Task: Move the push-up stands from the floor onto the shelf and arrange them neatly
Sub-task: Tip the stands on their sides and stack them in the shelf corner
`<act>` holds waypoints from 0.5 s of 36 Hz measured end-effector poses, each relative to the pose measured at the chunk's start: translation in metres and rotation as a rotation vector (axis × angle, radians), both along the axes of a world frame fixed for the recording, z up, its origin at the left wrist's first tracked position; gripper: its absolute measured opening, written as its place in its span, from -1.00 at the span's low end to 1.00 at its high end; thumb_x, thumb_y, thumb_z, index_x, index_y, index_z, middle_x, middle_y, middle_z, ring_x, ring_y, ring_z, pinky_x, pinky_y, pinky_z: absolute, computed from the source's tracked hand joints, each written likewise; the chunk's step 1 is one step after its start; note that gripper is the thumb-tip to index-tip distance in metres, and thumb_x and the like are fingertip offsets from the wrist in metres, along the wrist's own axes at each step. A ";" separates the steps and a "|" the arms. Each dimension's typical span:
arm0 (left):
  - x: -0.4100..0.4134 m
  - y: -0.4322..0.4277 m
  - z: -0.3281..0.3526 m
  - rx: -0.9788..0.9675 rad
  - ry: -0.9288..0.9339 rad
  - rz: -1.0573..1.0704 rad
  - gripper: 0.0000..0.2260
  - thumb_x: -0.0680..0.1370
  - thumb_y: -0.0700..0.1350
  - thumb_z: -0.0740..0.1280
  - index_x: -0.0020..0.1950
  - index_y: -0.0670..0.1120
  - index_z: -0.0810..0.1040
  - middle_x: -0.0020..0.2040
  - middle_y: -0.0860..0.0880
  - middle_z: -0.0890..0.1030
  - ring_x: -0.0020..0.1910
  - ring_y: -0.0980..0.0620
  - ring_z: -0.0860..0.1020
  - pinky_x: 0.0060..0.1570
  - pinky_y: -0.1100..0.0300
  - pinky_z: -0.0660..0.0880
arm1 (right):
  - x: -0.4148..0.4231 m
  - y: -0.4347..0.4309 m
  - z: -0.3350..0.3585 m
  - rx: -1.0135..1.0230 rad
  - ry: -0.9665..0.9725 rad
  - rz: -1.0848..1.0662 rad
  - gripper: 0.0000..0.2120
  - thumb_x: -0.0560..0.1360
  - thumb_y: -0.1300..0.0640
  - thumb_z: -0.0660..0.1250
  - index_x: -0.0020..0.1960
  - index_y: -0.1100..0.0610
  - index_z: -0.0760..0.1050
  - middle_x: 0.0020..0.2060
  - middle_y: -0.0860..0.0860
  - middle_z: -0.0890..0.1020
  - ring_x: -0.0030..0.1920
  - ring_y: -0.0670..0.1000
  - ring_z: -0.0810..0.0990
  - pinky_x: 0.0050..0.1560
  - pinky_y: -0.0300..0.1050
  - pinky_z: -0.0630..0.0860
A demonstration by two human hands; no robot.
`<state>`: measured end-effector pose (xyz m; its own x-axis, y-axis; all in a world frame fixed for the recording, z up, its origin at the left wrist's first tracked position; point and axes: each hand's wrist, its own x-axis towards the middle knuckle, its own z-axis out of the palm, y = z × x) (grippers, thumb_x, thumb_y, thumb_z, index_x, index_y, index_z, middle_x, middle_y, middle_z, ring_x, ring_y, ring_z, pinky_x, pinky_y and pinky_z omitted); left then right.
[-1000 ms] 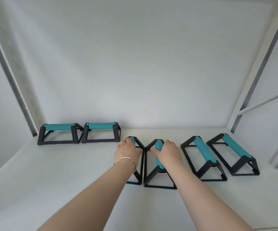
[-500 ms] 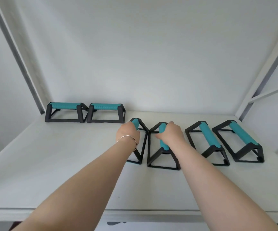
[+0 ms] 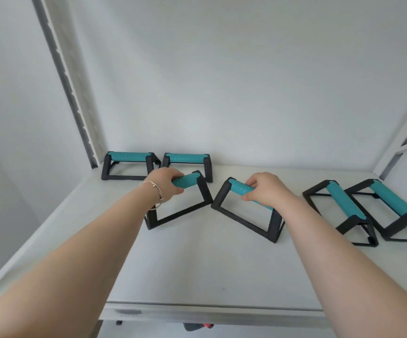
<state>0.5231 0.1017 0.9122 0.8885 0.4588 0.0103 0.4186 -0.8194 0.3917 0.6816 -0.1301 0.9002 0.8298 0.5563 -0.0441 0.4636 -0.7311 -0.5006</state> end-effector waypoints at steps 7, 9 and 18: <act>-0.039 0.083 0.002 -0.031 0.096 -0.065 -0.62 0.49 -0.08 0.39 0.29 0.16 0.52 0.14 0.12 0.60 0.05 0.08 0.52 0.07 0.23 0.41 | -0.022 0.062 0.003 -0.003 0.039 0.191 -0.60 0.34 0.12 0.54 0.17 -0.01 0.60 0.08 -0.04 0.66 0.06 -0.04 0.60 0.12 -0.16 0.49; -0.048 0.102 0.001 -0.059 0.117 -0.072 -0.62 0.49 -0.11 0.39 0.29 0.16 0.52 0.13 0.12 0.60 0.07 0.07 0.52 0.18 0.18 0.43 | -0.027 0.079 0.005 -0.006 0.050 0.227 -0.58 0.35 0.12 0.54 0.19 -0.01 0.59 0.09 -0.05 0.65 0.09 -0.05 0.60 0.16 -0.17 0.48; -0.072 0.171 -0.009 -0.072 0.134 -0.059 -0.62 0.51 -0.13 0.39 0.30 0.16 0.52 0.13 0.14 0.56 0.08 0.09 0.49 0.20 0.26 0.35 | -0.035 0.146 0.002 -0.027 0.052 0.304 -0.58 0.38 0.12 0.52 0.22 -0.07 0.59 0.10 -0.17 0.64 0.13 -0.12 0.57 0.21 -0.19 0.44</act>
